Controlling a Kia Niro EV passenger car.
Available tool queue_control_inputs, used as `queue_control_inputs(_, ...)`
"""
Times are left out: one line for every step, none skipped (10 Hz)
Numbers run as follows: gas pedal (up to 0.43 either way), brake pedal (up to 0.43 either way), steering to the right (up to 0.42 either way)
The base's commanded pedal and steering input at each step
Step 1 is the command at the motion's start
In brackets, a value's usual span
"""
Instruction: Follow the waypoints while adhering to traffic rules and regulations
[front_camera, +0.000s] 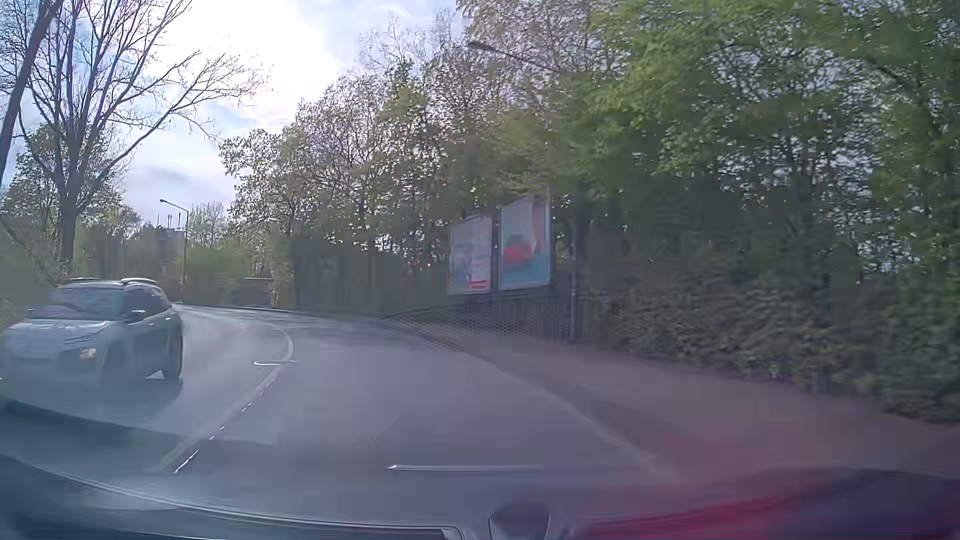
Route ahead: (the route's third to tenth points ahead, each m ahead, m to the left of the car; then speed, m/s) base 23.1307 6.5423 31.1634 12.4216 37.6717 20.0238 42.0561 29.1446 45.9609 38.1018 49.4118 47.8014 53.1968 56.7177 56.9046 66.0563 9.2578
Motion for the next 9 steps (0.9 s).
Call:
queue_control_inputs(0.098,0.000,-0.112)
queue_control_inputs(0.098,0.000,-0.106)
queue_control_inputs(0.110,0.000,-0.100)
queue_control_inputs(0.110,0.000,-0.094)
queue_control_inputs(0.110,0.000,-0.090)
queue_control_inputs(0.110,0.000,-0.089)
queue_control_inputs(0.110,0.000,-0.089)
queue_control_inputs(0.118,0.000,-0.089)
queue_control_inputs(0.118,0.000,-0.089)
